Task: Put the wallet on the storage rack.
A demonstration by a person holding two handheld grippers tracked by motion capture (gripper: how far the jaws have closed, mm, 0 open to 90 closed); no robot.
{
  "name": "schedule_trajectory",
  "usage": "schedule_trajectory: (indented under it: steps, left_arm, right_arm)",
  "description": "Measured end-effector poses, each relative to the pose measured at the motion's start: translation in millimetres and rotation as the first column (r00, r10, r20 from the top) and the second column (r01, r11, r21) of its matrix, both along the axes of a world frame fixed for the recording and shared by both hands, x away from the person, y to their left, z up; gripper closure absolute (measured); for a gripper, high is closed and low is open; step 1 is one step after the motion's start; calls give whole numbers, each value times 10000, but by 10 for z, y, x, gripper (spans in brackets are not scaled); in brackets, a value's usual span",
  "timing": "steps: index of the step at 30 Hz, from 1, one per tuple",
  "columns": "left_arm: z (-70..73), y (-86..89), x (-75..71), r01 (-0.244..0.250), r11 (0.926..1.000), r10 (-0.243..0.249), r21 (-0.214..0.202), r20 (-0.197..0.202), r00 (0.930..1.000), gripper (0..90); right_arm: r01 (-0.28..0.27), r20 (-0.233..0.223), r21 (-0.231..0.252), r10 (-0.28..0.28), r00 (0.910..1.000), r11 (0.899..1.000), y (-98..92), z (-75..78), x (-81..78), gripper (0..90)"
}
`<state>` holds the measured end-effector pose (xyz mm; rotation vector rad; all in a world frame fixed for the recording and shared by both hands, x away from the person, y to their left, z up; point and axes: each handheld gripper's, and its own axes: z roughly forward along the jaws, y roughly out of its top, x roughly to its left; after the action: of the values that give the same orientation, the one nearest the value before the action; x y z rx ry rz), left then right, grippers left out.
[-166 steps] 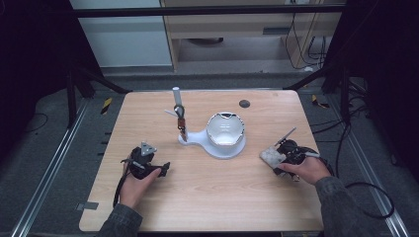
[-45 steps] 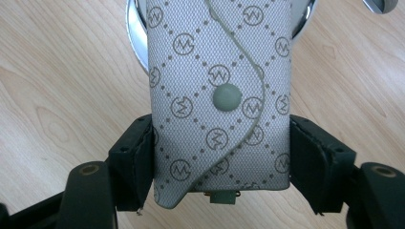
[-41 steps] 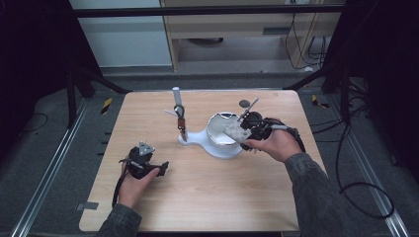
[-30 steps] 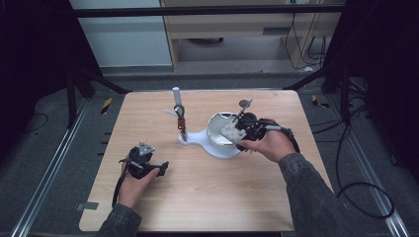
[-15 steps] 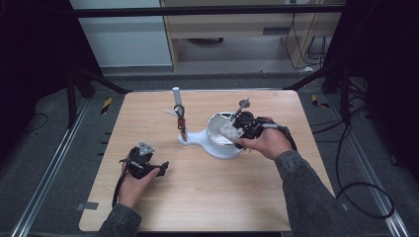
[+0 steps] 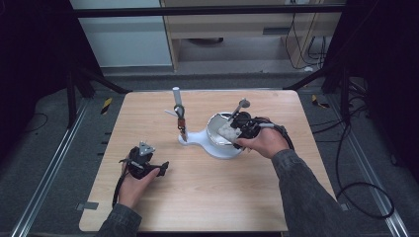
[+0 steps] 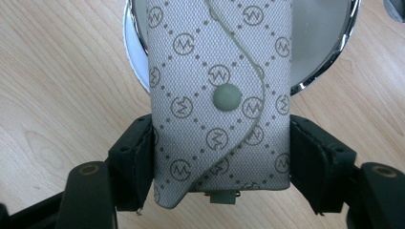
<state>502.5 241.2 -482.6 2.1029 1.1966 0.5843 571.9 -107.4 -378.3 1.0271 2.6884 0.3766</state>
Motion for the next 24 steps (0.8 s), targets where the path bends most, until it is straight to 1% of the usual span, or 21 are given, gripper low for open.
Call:
schedule_trajectory:
  steps: [1, 3, 4, 5, 6, 7, 8, 9, 11, 14, 15, 16, 18, 19, 21, 22, 24]
  left_arm:
    - [0, -1, 0, 2, 10000, -2, 1, -2, 10000, 126]
    - [0, -1, -1, 7, 10000, -7, 5, -6, 10000, 126]
    - [1, 0, 0, 23, 10000, -23, 21, -16, 10000, 126]
    - [1, -1, -1, 28, 10000, -28, 29, -21, 10000, 126]
    - [1, -1, -1, 29, 10000, -29, 29, -18, 10000, 126]
    - [0, -1, -1, 30, 10000, -30, 28, -21, 10000, 126]
    - [0, -1, 0, 30, 10000, -30, 28, -20, 10000, 126]
    - [0, -1, 0, 29, 10000, -29, 29, -22, 10000, 126]
    - [0, -1, 0, 30, 10000, -30, 27, -26, 10000, 126]
    - [-3, -5, 0, 30, 10000, -30, 10, 1, 10000, 126]
    - [-3, -6, -1, 31, 10000, -31, 8, -4, 10000, 125]
    - [-3, -7, -1, 35, 10000, -35, 17, 2, 10000, 125]
    - [-2, -7, -2, 34, 10000, -34, 13, 0, 10000, 126]
    - [-2, -7, -2, 34, 10000, -34, 13, -2, 10000, 126]
    - [-2, -7, -2, 36, 10000, -36, 13, -1, 10000, 126]
    - [-2, -8, -2, 34, 10000, -34, 19, -1, 10000, 126]
    - [-2, -8, -2, 39, 10000, -39, 24, -5, 10000, 126]
  right_arm:
    - [-125, 57, -31, 125, 9999, 9999, -3, -9, 9, 309]
    - [-69, 8, -62, 70, 10000, 10000, 15, -20, 15, 309]
    - [-153, 5, -73, 153, 9999, 9999, 17, -26, 23, 308]
    - [77, -105, -40, -77, 9999, 10000, 39, -25, 19, 308]
    - [-127, 14, -62, 127, 9999, 9999, 34, -37, 32, 307]
    - [-172, 29, -89, 172, 9998, 9998, 39, -43, 40, 307]
    - [129, -114, -28, -129, 9999, 9999, 63, -43, 34, 307]
    - [136, -123, -43, -136, 9998, 9999, 71, -50, 39, 306]
    - [-162, -1, -80, 162, 9999, 9998, 64, -69, 55, 305]
    - [-64, -66, -74, 64, 10000, 10000, 73, -84, 56, 303]
    - [94, -124, -54, -94, 9999, 9999, 83, -88, 52, 302]
    - [115, -163, -29, -115, 9998, 9999, 86, -87, 54, 302]
    - [-91, -23, -44, 91, 10000, 9999, 77, -93, 64, 300]
    - [119, -136, -8, -119, 9998, 9999, 91, -88, 58, 298]
    - [163, -135, -10, -163, 9998, 9999, 96, -91, 58, 295]
    - [-58, -27, -54, 58, 10000, 10000, 84, -99, 68, 294]
    - [-26, -55, -30, 26, 10000, 10000, 88, -98, 69, 292]
